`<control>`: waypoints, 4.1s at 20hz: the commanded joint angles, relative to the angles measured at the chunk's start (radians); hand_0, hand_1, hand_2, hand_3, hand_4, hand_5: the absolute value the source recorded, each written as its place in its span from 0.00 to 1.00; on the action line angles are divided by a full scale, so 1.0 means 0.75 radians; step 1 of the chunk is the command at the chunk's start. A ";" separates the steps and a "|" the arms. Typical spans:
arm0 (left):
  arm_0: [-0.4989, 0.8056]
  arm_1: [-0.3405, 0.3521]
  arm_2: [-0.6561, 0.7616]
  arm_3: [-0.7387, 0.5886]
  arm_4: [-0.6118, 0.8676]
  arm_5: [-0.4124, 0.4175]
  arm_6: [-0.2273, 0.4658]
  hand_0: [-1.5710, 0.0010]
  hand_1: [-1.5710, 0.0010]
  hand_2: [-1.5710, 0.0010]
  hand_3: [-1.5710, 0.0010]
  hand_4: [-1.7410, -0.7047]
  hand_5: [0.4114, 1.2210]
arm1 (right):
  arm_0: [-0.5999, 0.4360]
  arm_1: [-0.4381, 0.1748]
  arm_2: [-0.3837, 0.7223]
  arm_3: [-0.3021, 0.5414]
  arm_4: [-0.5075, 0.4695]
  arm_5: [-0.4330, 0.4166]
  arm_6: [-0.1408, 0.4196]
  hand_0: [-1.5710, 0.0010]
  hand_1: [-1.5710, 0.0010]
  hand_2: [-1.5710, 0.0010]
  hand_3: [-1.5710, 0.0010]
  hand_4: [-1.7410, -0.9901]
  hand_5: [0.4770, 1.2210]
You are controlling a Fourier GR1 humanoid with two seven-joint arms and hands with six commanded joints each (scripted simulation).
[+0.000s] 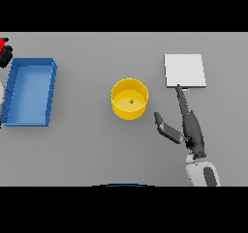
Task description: Pick up the red beaker and tilt it to pour out 1 green nut into yellow bowl. Pick up the yellow bowl and place it on the metallic measuring scale.
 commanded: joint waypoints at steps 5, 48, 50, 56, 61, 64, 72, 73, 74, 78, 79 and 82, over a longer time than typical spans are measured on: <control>0.126 -0.075 0.019 -0.116 0.036 0.048 0.027 0.00 0.00 0.00 0.02 0.00 0.94 | 0.008 -0.002 -0.007 -0.006 -0.023 0.013 -0.004 1.00 1.00 1.00 1.00 0.98 0.23; 0.326 -0.024 -0.098 -0.290 -0.021 -0.099 -0.057 1.00 1.00 1.00 1.00 0.96 0.36 | -0.847 -0.533 0.533 0.405 0.654 0.624 -0.032 1.00 1.00 1.00 1.00 0.70 0.32; 0.321 -0.022 -0.098 -0.276 -0.025 -0.098 -0.050 1.00 1.00 1.00 1.00 0.96 0.36 | -0.880 -0.510 0.573 0.455 0.667 0.663 -0.045 1.00 1.00 1.00 1.00 0.70 0.33; 0.315 -0.013 -0.087 -0.251 -0.019 -0.093 -0.080 1.00 1.00 1.00 1.00 0.96 0.36 | -1.001 -0.425 0.647 0.599 0.700 0.726 -0.040 1.00 1.00 1.00 1.00 0.65 0.34; 0.331 -0.009 -0.082 -0.266 -0.009 -0.101 -0.078 1.00 1.00 1.00 1.00 0.96 0.35 | -1.076 -0.388 0.687 0.708 0.732 0.749 -0.034 1.00 1.00 1.00 1.00 0.64 0.35; 0.340 -0.012 -0.081 -0.283 -0.003 -0.103 -0.081 1.00 1.00 1.00 1.00 0.96 0.35 | -1.087 -0.375 0.691 0.745 0.723 0.783 -0.034 1.00 1.00 1.00 1.00 0.63 0.35; 0.312 0.001 -0.072 -0.241 -0.003 -0.106 -0.094 1.00 1.00 1.00 1.00 0.95 0.36 | -1.095 -0.343 0.676 0.790 0.694 0.868 0.029 0.72 0.73 0.76 0.85 0.52 0.59; 0.323 0.002 -0.073 -0.250 -0.003 -0.107 -0.097 1.00 1.00 1.00 1.00 0.95 0.36 | -1.086 -0.360 0.679 0.782 0.691 0.860 -0.006 0.57 0.58 0.61 0.80 0.46 0.67; 0.315 -0.006 -0.075 -0.235 -0.008 -0.098 -0.082 1.00 1.00 1.00 1.00 0.95 0.36 | -1.089 -0.355 0.679 0.793 0.687 0.865 -0.017 0.46 0.47 0.49 0.75 0.37 0.74; 0.311 -0.003 -0.085 -0.240 -0.019 -0.102 -0.086 1.00 1.00 1.00 1.00 0.96 0.35 | -1.096 -0.357 0.689 0.787 0.662 0.899 -0.012 0.19 0.19 0.25 0.36 0.16 0.89; 0.318 0.006 -0.079 -0.238 -0.017 -0.101 -0.101 1.00 1.00 1.00 1.00 0.96 0.35 | -1.095 -0.369 0.686 0.777 0.654 0.912 -0.013 0.15 0.15 0.23 0.29 0.13 0.91; 0.322 0.006 -0.087 -0.249 -0.016 -0.116 -0.093 1.00 1.00 1.00 1.00 0.97 0.34 | -1.085 -0.386 0.693 0.755 0.641 0.898 -0.015 0.08 0.08 0.19 0.16 0.06 0.96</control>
